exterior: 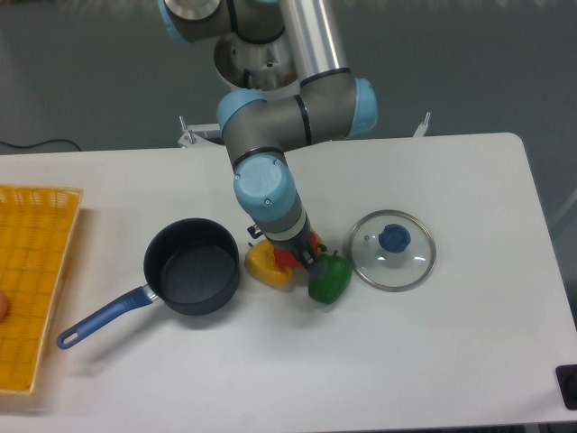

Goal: Pick up the red pepper

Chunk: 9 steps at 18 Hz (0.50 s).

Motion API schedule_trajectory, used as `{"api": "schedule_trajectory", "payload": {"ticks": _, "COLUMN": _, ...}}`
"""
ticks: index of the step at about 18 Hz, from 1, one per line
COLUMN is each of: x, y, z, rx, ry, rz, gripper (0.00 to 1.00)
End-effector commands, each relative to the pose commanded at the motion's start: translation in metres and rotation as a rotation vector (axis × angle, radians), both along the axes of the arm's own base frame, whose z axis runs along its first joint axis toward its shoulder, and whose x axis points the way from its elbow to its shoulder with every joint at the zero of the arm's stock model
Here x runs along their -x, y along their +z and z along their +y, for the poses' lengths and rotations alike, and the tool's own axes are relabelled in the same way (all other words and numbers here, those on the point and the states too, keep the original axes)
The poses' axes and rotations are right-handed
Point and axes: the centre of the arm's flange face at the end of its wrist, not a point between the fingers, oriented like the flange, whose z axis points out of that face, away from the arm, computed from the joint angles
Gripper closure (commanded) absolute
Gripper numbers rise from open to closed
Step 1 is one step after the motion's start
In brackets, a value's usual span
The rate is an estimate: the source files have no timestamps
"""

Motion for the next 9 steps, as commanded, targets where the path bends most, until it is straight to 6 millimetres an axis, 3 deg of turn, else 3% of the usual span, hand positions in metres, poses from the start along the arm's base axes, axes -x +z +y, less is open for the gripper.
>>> {"api": "schedule_trajectory", "payload": {"ticks": 5, "x": -0.0025, "y": -0.0049, "z": 0.0011, "rx": 0.007, "ry": -0.002, "rz": -0.005, "gripper": 0.04}}
{"api": "schedule_trajectory", "payload": {"ticks": 9, "x": -0.0036, "y": -0.0061, "z": 0.0025, "rx": 0.010, "ry": -0.005, "rz": -0.007, "gripper": 0.31}}
